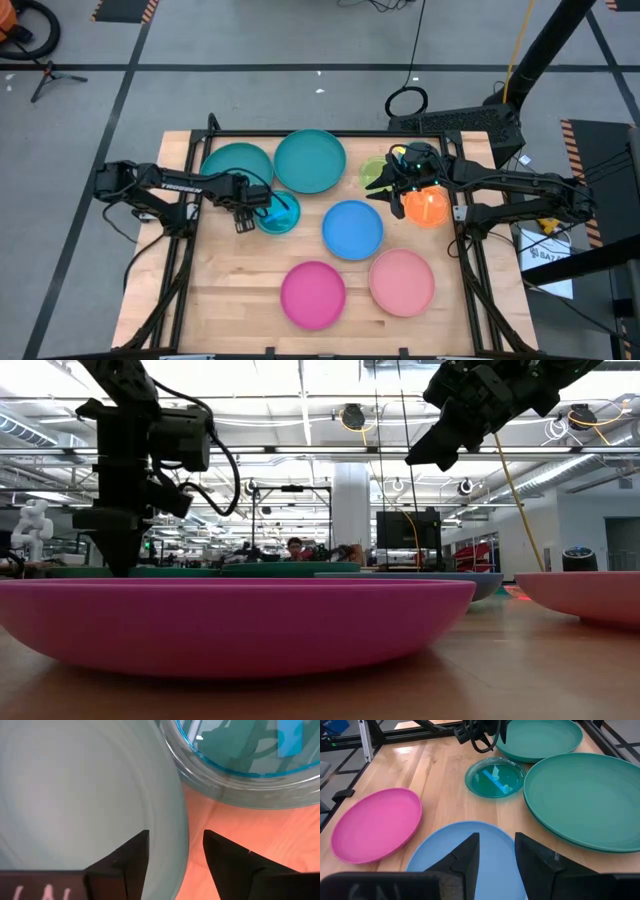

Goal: Stack plastic plates
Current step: Stack the green plate on top of the green plate

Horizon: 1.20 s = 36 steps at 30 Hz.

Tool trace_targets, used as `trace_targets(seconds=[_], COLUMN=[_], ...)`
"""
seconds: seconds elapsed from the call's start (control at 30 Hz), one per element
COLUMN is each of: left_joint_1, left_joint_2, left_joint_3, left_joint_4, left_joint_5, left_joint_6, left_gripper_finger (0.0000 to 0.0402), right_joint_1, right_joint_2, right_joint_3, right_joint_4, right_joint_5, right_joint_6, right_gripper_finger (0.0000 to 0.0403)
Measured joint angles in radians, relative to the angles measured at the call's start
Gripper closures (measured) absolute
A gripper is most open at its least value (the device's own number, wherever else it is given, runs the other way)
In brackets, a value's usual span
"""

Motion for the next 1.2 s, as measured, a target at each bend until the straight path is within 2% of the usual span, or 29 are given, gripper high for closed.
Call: trace_targets(seconds=[0.37,0.6,1.03,1.2], left_joint_1=[0.000,0.000,-0.001,-0.010], left_joint_2=[0.000,0.000,-0.001,-0.001], left_joint_3=[0.000,0.016,0.103,0.177], left_joint_4=[-0.001,-0.021,-0.182,-0.256], left_joint_5=[-0.001,-0.035,-0.081,-0.148], left_joint_6=[-0.006,-0.038,-0.086,-0.086], left_gripper_finger=[0.0325,0.0389,0.0394,0.0394], right_joint_1=[0.000,0.000,0.000,0.000], right_joint_2=[0.000,0.000,0.000,0.000], right_joint_3=[0.000,0.000,0.000,0.000], right_joint_4=[0.000,0.000,0.000,0.000], right_joint_5=[0.000,0.000,0.000,0.000], right_joint_6=[0.001,-0.001,-0.002,-0.002], right_gripper_finger=[0.0287,0.0287,0.0287,0.0287])
